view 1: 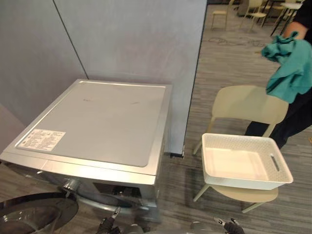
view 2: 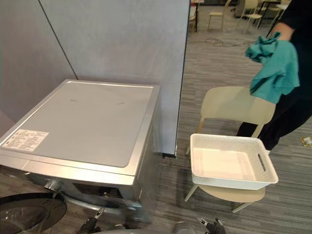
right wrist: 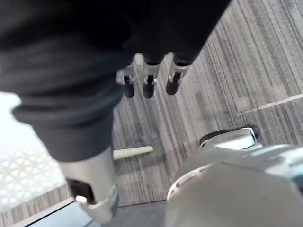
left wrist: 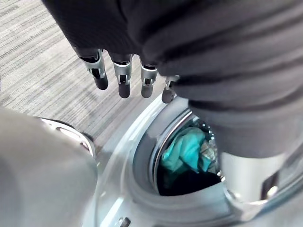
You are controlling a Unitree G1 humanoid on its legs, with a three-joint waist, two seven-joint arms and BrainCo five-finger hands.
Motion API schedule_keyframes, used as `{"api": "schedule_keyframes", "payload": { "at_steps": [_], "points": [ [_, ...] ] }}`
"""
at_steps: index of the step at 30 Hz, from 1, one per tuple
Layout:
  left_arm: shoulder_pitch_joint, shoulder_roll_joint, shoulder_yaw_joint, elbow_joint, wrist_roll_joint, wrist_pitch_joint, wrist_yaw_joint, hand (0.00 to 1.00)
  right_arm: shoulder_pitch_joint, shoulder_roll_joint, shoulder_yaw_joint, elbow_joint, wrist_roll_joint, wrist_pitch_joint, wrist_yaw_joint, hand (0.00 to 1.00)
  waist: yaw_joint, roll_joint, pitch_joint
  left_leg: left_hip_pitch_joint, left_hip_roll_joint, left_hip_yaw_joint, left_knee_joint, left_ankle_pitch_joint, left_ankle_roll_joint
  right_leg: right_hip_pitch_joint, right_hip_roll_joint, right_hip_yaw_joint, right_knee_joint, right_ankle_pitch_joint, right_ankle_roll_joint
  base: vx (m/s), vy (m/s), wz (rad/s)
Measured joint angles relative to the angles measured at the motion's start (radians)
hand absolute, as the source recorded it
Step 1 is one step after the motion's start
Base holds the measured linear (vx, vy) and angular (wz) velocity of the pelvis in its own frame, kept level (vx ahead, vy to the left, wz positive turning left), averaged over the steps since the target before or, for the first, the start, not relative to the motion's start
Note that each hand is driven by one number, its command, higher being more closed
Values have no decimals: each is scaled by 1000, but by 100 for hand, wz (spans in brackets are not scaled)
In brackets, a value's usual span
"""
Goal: Pick up the laundry basket with both hands and put the clothes into the washing machine.
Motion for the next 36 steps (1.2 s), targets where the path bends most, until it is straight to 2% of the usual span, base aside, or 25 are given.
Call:
{"api": "schedule_keyframes", "payload": {
  "at_steps": [1,3,5,9,11,15,16,17,18,19,20,21,22,23,24,25,27,29,30,31,32,33,35,36],
  "points": [
    [0,-7,-1,0,2,0,0,0,4,-2,-1,0,0,0,0,0,0,3,-3,1,-1,5,-8,-1,3,0,1,19,-13,9,2,102,159,-25],
    [-2,-16,-2,1,3,0,1,0,-6,-4,1,3,0,0,0,0,10,20,-14,-16,-3,65,-33,2,12,-25,17,90,-113,80,11,131,222,-72],
    [-3,-9,-4,7,10,0,0,0,-23,7,2,24,1,-2,0,0,10,19,-20,-30,-6,76,-36,3,17,-29,27,130,-197,135,17,118,142,-76],
    [-17,49,-44,18,21,-2,-19,0,-10,38,5,74,3,-1,0,0,4,-48,-25,-17,-18,82,-67,6,21,-27,25,170,-262,182,22,116,54,-41],
    [-17,54,-52,18,21,-1,-20,0,-7,36,6,81,1,-1,0,0,6,-49,-23,-6,-19,82,-68,6,21,-32,23,164,-234,182,22,37,12,-13],
    [-26,34,-57,18,18,-1,-17,0,-36,8,23,87,0,-2,0,0,6,-16,0,48,-7,83,-114,16,33,-76,20,154,-102,175,32,-41,-18,-10],
    [-27,35,-57,18,18,-1,-18,0,-39,7,29,87,0,-2,0,0,7,-15,1,52,-8,88,-122,20,33,-83,17,160,-87,167,40,-121,-63,-5],
    [-27,35,-57,17,18,-1,-18,0,-44,12,30,87,-1,0,0,0,7,-17,6,54,-14,99,-131,26,31,-100,1,161,-54,125,33,-133,-85,-10],
    [-27,35,-57,17,18,-1,-19,0,-48,16,30,87,-1,3,0,0,10,-28,8,58,-20,106,-131,26,30,-110,-19,159,-26,105,26,-161,-189,-13],
    [-23,45,-56,17,17,0,-19,0,-57,25,28,88,0,4,0,0,12,-47,12,73,-26,104,-133,24,23,-120,-75,161,32,86,27,-105,-144,-8],
    [-22,49,-56,17,17,-1,-19,0,-55,28,28,88,0,4,0,0,12,-52,11,80,-27,96,-136,24,9,-118,-94,164,32,86,32,-106,-223,2],
    [-22,59,-56,17,17,-1,-20,0,-54,33,28,94,-1,5,0,0,12,-68,13,92,-31,71,-144,29,-15,-97,-102,174,9,81,59,-45,-228,27],
    [-24,58,-57,19,17,0,-22,0,-52,35,27,97,0,5,0,0,4,-68,20,123,-29,-4,-181,51,-51,-48,-73,150,-28,65,51,-61,-288,28],
    [-23,47,-57,19,17,0,-23,0,-51,27,28,98,0,5,-2,0,5,-53,20,128,-19,-36,-194,54,-54,-41,-56,139,-39,66,49,-46,-264,28],
    [-21,39,-47,20,17,9,-18,0,-52,16,30,97,0,6,1,0,6,-35,20,126,13,-62,-198,67,-73,-28,-23,124,-59,71,54,-48,-186,10],
    [-20,40,-40,21,17,15,-18,0,-52,12,30,97,0,6,1,0,7,-30,20,124,33,-63,-197,70,-79,-21,-9,110,-71,70,52,-50,-195,13],
    [-17,56,-39,18,19,17,-20,0,-45,8,32,97,-1,8,0,0,27,-26,16,110,89,-74,-194,75,-91,-13,34,60,-88,69,43,-43,-161,8],
    [-17,58,-18,16,18,16,-20,0,-43,12,50,98,-1,10,1,0,32,-35,20,94,121,-87,-184,74,-101,-29,62,58,-58,71,13,-19,-177,5],
    [-16,61,-5,17,14,16,-20,0,-43,13,66,98,-2,9,8,0,31,-49,20,94,134,-92,-163,71,-113,-42,77,52,-17,57,-9,34,-202,2],
    [-14,61,0,17,8,16,-20,0,-40,13,70,98,-2,9,11,0,31,-51,21,95,141,-93,-151,66,-121,-45,84,52,2,47,-20,68,-171,-6],
    [-13,61,0,17,2,16,-21,0,-39,13,70,98,-2,7,13,0,31,-50,21,93,146,-94,-144,63,-124,-45,89,52,14,39,-26,21,-133,-3],
    [-10,56,0,18,-3,14,-21,0,-35,11,68,97,-1,2,18,0,29,-39,21,84,165,-100,-111,52,-124,-42,101,39,33,20,-35,45,-161,11],
    [-17,46,1,17,-3,7,-23,0,-27,-2,64,97,-3,2,18,0,28,-23,24,40,192,-103,-11,34,-89,-29,116,12,40,5,-56,59,-150,34],
    [-24,41,0,16,-2,5,-27,0,-20,-4,42,98,-3,3,18,0,26,-7,32,16,198,-96,33,46,-72,-19,123,-16,37,3,-64,57,-144,47]
  ]
}}
